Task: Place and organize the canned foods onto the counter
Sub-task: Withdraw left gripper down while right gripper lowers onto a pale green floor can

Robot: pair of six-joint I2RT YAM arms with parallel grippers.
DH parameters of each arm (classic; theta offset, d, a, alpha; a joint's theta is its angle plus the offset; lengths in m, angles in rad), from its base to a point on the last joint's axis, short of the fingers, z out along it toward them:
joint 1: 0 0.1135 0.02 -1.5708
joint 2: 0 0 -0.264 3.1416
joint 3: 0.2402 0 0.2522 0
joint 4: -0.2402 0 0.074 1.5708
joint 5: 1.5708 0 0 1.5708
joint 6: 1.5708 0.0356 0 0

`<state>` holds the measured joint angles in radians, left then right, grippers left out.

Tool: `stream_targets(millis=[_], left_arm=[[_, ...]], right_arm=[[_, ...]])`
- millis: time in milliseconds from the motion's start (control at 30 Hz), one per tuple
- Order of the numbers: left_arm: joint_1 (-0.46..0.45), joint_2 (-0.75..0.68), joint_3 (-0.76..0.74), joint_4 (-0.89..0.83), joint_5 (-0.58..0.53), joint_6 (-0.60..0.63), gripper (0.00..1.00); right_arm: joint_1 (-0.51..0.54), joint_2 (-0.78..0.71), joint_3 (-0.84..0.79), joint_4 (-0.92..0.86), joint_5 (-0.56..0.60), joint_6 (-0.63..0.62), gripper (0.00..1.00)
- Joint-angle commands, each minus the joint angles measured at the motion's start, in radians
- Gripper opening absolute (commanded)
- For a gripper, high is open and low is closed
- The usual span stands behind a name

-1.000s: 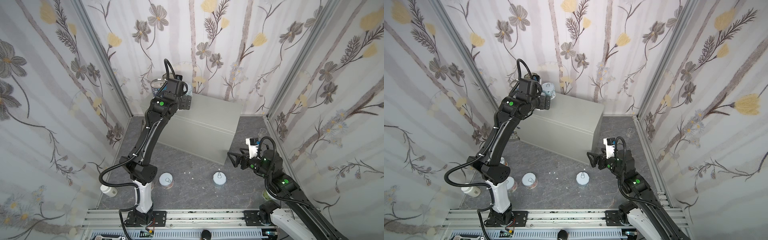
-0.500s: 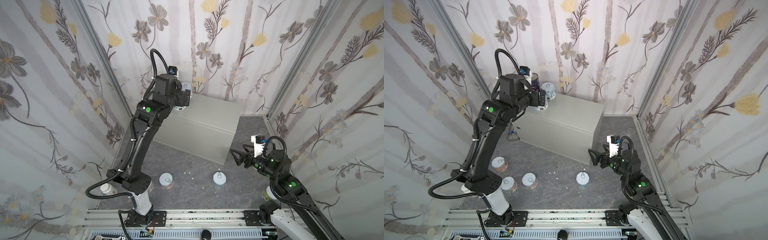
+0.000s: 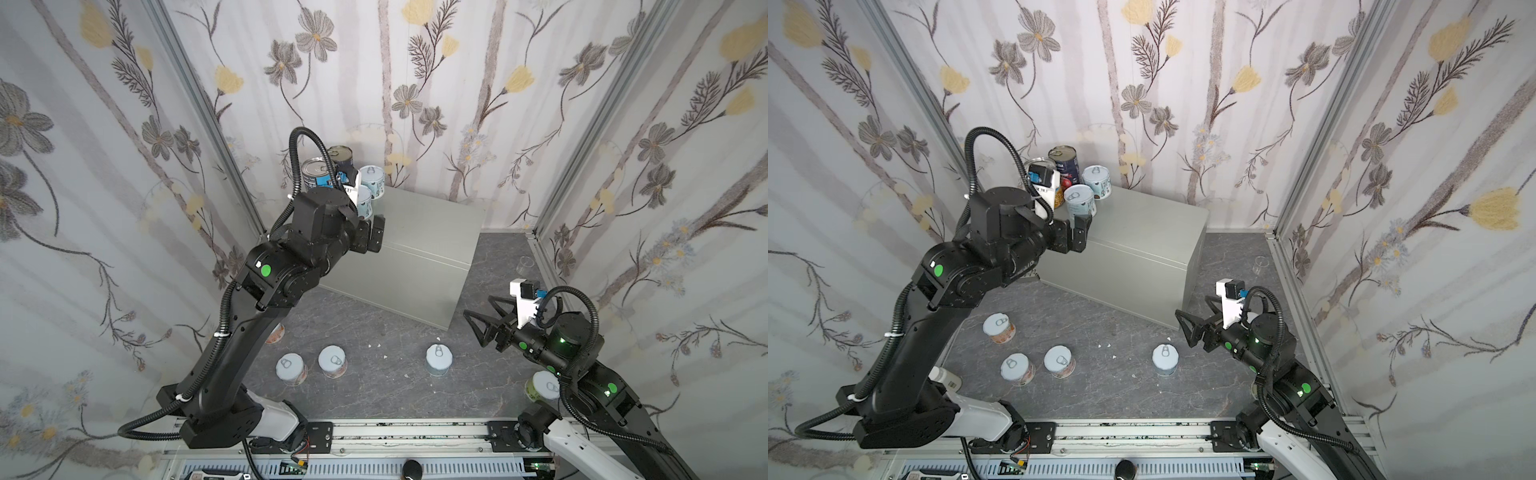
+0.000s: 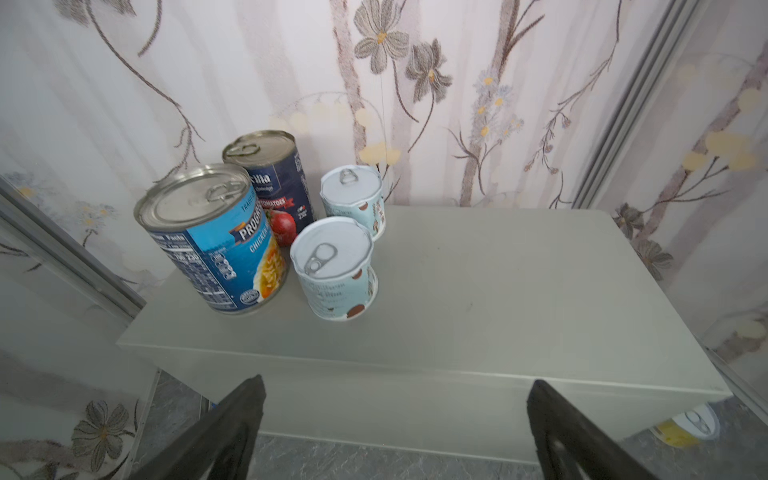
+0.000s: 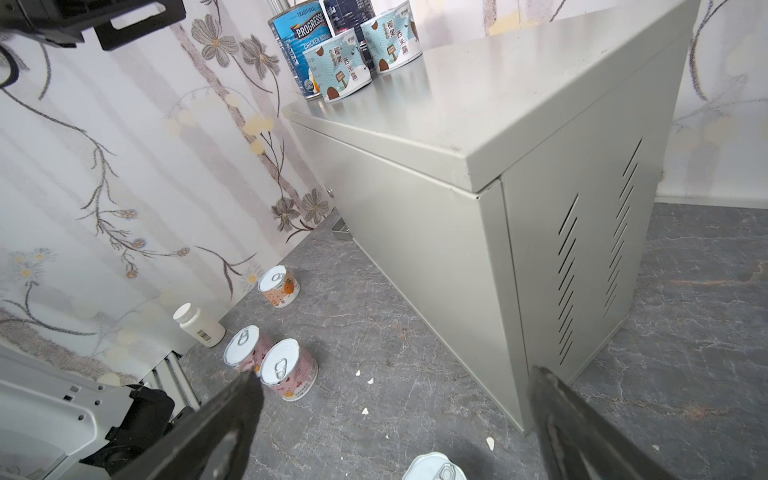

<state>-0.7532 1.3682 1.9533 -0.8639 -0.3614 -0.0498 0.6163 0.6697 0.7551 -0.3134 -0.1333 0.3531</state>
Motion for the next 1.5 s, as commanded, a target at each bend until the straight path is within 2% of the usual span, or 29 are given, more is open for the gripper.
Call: stream_targets(millis=[0,233,400,600,700,900,1033,1467], left_arm=[[-0.042,-0.095,-0.160,0.088,-0.046,-0.067,1.00],[-0.119,-0.310,-0.516,0.192,-0.058,-0.180,1.00],[-0.171,-0.415,-0.742,0.249,-0.091,-0.254,1.00],[-0.194,-0.537,-1.004,0.357,-0.101,-0.342,1.00],[-0.194,-0.590,-1.107,0.392,-0.111,-0.371,1.00],[-0.194,-0.623,-1.259,0.480,-0.089,-0.416,1.00],[-0.193,-0.609,-1.344,0.558,-0.094,-0.429,1.00],[-0.193,-0.547,-1.437,0.765,-0.124,-0.412,1.00]], right_arm=[[0.028,-0.032,-0.053,-0.035,0.042,0.039,0.99],[0.128,-0.071,-0.164,-0.011,0.099,0.097,0.99],[0.253,-0.048,-0.242,0.014,0.197,0.137,1.00],[0.408,-0.002,-0.344,0.089,0.328,0.198,1.00],[0.443,0.032,-0.384,0.122,0.370,0.230,1.00],[0.450,0.061,-0.462,0.183,0.445,0.294,1.00],[0.450,0.082,-0.490,0.222,0.424,0.298,1.00],[0.450,0.379,-0.429,0.325,0.420,0.255,1.00]])
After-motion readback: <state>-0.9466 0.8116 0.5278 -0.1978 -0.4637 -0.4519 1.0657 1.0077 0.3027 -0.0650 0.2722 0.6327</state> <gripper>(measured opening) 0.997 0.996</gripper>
